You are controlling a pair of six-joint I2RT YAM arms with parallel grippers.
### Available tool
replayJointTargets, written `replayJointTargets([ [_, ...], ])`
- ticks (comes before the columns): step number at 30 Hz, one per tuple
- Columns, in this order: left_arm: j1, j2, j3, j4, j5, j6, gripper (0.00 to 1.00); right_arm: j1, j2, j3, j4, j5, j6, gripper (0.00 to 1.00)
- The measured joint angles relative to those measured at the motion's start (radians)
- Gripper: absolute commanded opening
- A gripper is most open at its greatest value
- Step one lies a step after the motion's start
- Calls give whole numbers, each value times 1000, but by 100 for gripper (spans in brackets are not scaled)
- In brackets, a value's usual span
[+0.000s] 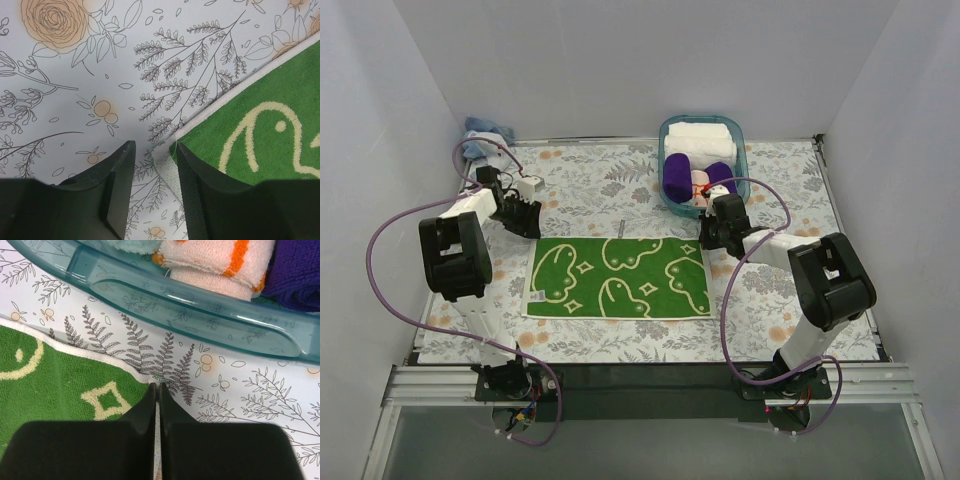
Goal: Roll the towels
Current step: Fold the towel
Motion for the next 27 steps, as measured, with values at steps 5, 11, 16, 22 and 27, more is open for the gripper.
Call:
replayJointTargets([
  [5,0,11,0,0,0,0,34,0,-10,0,-2,-5,-7,1],
  [11,1,24,8,-1,5,0,29,0,-20,0,-10,-8,-11,1],
  [16,2,26,8,1,6,1,22,0,-23,0,-13,-8,-12,1],
  [22,2,27,8,-6,19,0,0,0,-36,1,-24,-8,-16,1],
  [27,2,27,11,-13,35,-7,0,-3,-69,6,-47,-6,-24,1],
])
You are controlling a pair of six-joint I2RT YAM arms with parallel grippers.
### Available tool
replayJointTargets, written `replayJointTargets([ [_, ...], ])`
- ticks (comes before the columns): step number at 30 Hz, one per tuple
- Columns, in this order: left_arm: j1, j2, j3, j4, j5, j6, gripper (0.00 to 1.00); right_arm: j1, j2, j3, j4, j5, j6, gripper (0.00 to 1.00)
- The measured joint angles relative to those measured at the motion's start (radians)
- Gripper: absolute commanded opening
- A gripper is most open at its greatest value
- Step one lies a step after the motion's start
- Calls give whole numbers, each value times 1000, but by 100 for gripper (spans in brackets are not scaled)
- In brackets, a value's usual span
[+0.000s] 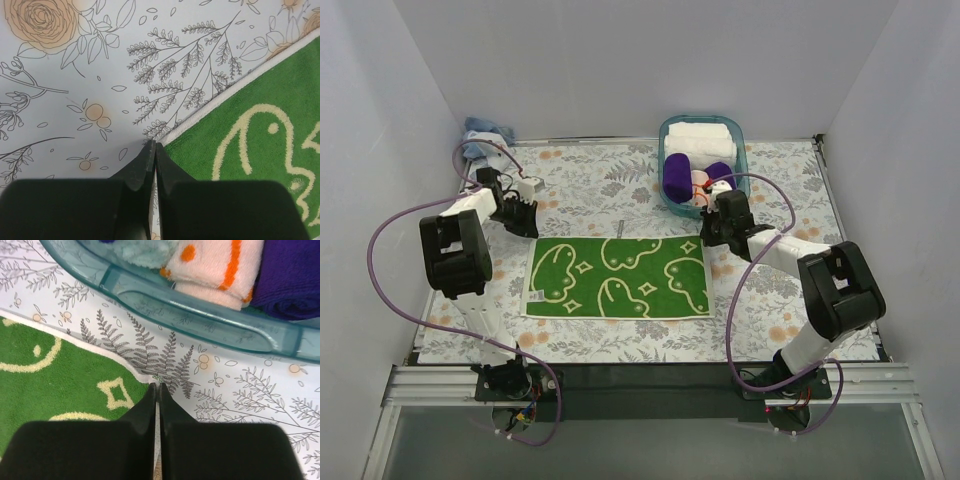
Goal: Roll the towels
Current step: Fold the towel
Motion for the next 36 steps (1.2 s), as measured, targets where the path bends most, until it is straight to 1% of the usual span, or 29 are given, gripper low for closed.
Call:
replayJointTargets([
  [7,0,-1,32,-14,32,-21,0,-26,-57,12,-10,3,-20,1],
  [13,0,-10,56,-14,62,-34,0,-51,-64,36,-17,-1,-43,1],
  [17,0,-35,57,-34,99,-23,0,-71,-64,44,-26,-40,-61,1],
  [21,1,-99,36,-59,134,23,0,-81,-80,47,-60,-97,-90,1],
  [27,15,-250,-44,-108,161,109,0,-82,-137,46,-102,-161,-145,1],
  [32,29,-324,-109,-144,167,166,0,-85,-172,34,-118,-189,-182,1],
  [33,31,-334,-127,-140,163,171,1,-87,-179,28,-123,-192,-188,1],
  [34,33,-342,-145,-136,155,173,11,-88,-185,21,-126,-195,-196,1],
  [36,35,-346,-168,-122,134,172,20,-90,-187,14,-133,-201,-203,1],
])
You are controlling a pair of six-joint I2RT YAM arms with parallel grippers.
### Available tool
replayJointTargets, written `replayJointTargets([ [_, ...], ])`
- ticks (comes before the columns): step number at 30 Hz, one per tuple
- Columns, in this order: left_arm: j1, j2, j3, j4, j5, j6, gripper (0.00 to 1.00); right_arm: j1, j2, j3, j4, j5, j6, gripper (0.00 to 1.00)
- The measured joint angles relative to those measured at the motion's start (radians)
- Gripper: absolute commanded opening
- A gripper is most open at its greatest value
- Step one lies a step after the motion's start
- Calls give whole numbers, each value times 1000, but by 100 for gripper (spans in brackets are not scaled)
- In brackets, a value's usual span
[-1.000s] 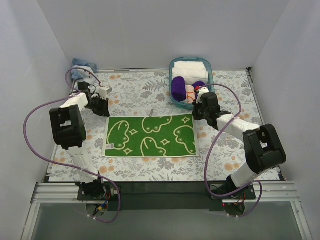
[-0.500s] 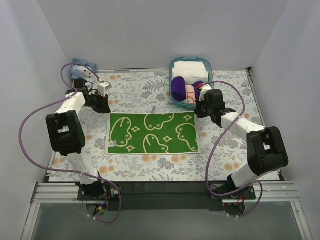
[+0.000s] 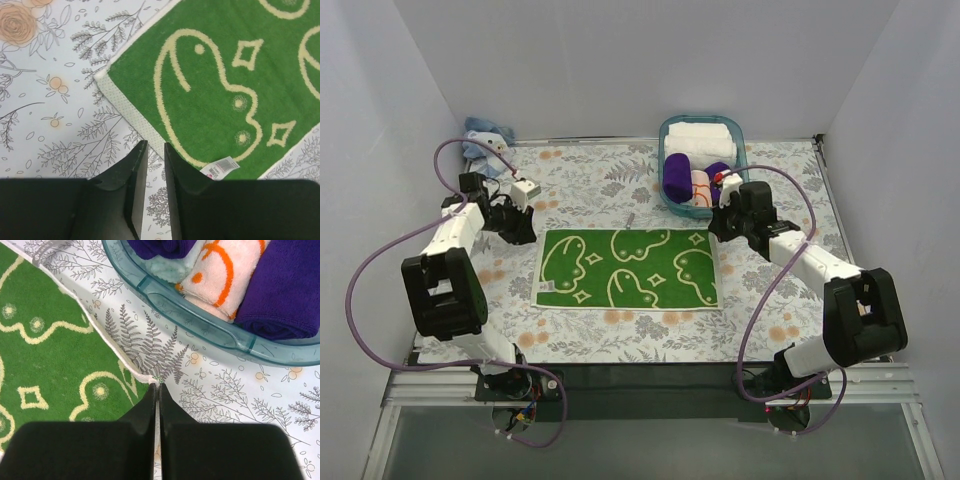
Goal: Roll the towels
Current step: Fold the towel
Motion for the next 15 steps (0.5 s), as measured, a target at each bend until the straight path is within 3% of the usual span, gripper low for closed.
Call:
replayJointTargets([
  [4,1,23,3,44,-27,-48,31,0,19,0,-2,-4,-3,1],
  [15,-55,185,76,208,-153,-188,41,0,83,3,-3,-2,-3,1],
])
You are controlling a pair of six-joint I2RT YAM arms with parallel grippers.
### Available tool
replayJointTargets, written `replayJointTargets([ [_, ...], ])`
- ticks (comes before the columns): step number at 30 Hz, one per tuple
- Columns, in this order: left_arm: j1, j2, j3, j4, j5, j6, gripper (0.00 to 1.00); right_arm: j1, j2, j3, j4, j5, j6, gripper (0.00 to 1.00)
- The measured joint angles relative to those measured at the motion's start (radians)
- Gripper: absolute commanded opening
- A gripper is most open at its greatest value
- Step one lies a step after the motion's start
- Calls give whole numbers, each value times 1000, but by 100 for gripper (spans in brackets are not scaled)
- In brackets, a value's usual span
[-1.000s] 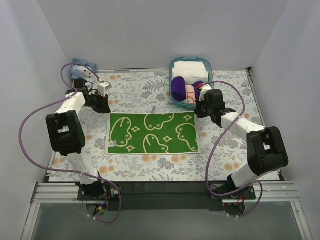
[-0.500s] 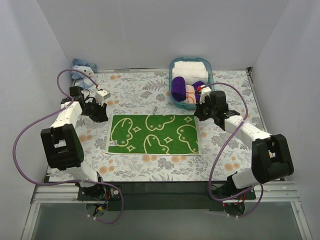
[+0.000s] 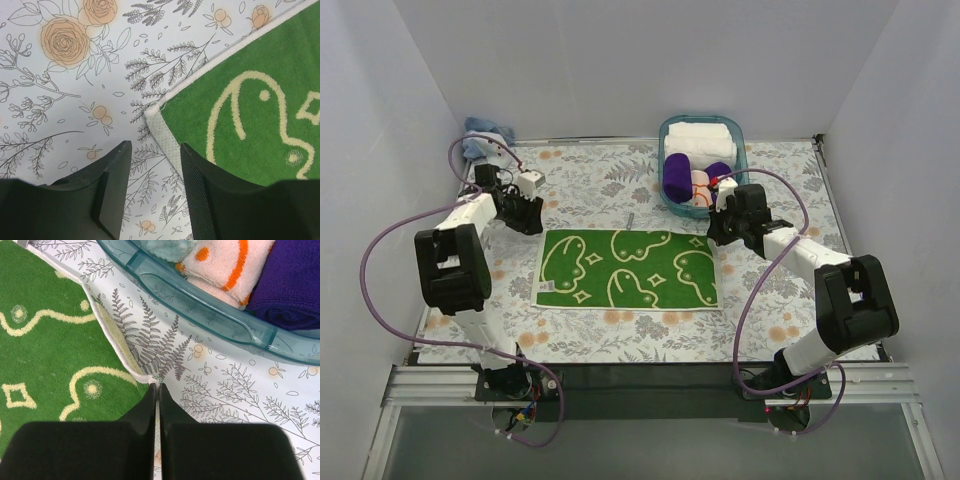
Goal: Roll the towels
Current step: Fold the towel
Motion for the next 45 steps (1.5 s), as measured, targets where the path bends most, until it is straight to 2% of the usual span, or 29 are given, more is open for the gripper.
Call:
replayJointTargets([
  [7,-35,23,0,47,-51,-46,42,0,5,5,0,0,0,1],
  [23,-49,113,2,113,-83,-113,35,0,18,5,0,3,0,1],
  [31,-69,116,2,119,-84,-131,24,-2,29,5,0,3,0,1],
  [34,-76,116,2,122,-85,-133,13,-5,31,5,0,3,0,1],
  [35,-76,116,0,124,-85,-134,4,-6,31,5,0,3,0,1],
  [36,-77,116,-2,126,-84,-132,0,-6,32,5,0,3,0,1],
  [45,-77,110,-2,113,-80,-112,0,-35,36,10,0,9,-10,1],
])
